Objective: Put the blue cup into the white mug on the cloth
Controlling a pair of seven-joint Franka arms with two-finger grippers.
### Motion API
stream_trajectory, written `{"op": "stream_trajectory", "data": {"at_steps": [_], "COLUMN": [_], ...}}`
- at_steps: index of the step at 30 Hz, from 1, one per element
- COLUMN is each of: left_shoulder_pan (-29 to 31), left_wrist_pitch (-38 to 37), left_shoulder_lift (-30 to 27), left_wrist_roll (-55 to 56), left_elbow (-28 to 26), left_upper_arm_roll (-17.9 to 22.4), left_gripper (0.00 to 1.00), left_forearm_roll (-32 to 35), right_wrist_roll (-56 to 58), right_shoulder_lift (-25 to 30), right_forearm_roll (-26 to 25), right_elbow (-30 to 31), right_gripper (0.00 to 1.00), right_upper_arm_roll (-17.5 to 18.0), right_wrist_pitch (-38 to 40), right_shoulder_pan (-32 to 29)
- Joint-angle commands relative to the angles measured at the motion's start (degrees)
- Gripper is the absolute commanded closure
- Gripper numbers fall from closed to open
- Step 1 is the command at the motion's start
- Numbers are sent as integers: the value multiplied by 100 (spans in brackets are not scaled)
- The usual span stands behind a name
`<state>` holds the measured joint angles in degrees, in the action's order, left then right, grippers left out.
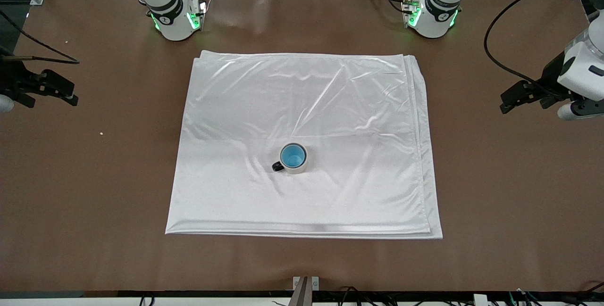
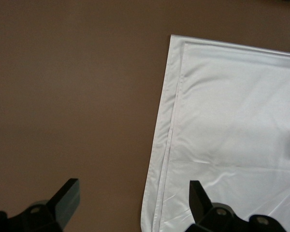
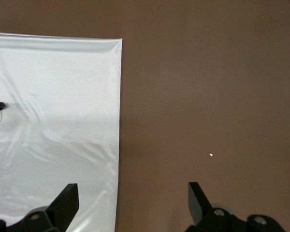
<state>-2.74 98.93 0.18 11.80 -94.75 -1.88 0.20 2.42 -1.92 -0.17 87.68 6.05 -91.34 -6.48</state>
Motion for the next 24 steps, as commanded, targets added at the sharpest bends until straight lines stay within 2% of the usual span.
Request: {"op": "stream_trajectory", "data": {"at_steps": [1,24], "left_shoulder_pan": [46,46], "left_wrist_pitch": [-102,-128], "left_shoulder_lift": [-149,-185], "left_wrist_roll": [-152,-617], "left_elbow": [53,115], "left_upper_arm_roll": [-32,-14], "left_gripper": [0,0], "left_forearm_roll": [-11,-11], "right_wrist_roll": [-14,-14], "right_shoulder_lift": [42,42], "right_forearm_roll": [97,97], "right_elbow": [21,21], "right_gripper": [0,0], "right_upper_arm_roll": [46,46], "right_wrist_pitch": [37,37], "right_shoulder_pan": [-73,-82]}}
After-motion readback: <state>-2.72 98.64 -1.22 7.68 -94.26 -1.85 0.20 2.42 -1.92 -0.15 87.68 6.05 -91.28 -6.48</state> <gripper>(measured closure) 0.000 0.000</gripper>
